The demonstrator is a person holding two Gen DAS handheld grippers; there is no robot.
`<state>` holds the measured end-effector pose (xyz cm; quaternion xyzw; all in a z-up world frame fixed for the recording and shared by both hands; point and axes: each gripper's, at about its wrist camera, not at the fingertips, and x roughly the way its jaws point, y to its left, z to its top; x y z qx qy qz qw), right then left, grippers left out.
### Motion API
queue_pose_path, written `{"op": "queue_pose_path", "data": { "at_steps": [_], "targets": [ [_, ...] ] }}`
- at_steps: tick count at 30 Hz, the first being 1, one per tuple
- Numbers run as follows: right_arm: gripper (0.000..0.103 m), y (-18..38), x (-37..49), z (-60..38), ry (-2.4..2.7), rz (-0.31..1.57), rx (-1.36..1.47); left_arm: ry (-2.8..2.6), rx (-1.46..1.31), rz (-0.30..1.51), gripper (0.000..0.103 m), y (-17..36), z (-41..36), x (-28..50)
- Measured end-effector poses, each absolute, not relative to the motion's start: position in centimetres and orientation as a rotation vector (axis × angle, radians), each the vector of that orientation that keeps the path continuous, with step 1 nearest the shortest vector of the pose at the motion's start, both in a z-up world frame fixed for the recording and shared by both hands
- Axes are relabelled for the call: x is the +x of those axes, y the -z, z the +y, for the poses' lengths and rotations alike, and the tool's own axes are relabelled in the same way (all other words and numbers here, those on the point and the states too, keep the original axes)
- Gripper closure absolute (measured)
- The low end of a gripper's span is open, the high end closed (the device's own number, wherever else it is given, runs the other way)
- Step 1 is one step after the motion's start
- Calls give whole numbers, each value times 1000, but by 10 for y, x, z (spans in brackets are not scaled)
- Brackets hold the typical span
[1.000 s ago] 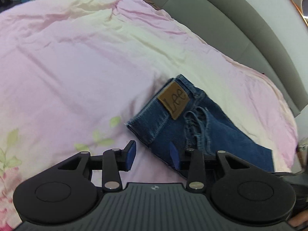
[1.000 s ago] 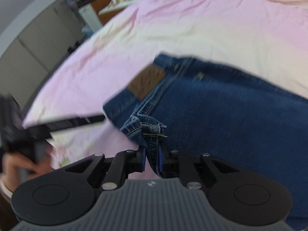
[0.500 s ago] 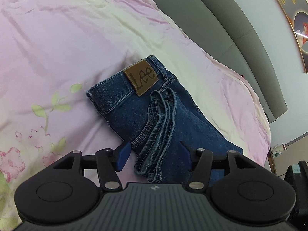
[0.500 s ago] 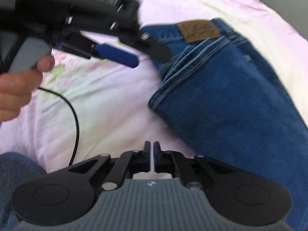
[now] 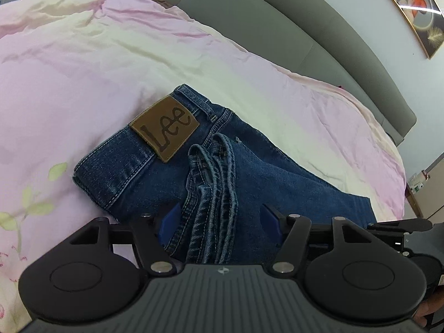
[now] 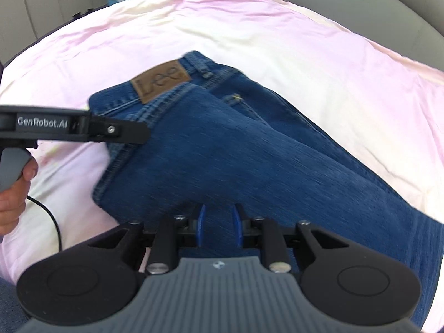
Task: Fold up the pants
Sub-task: 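Lay the leg hems onto the waistband with the right tool and release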
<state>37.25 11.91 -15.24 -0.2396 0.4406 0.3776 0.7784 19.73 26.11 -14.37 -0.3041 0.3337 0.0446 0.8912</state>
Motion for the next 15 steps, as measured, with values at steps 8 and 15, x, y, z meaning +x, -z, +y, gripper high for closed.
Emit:
{"op": "queue_pose_path", "data": {
  "at_steps": [8,15],
  "targets": [
    [81,171,376,103,-819,948,-485,-160,-525,707,62,138,246,206],
    [79,170,373,88,-810,912,-497,-201,-594,723,72,143,245,233]
  ]
}}
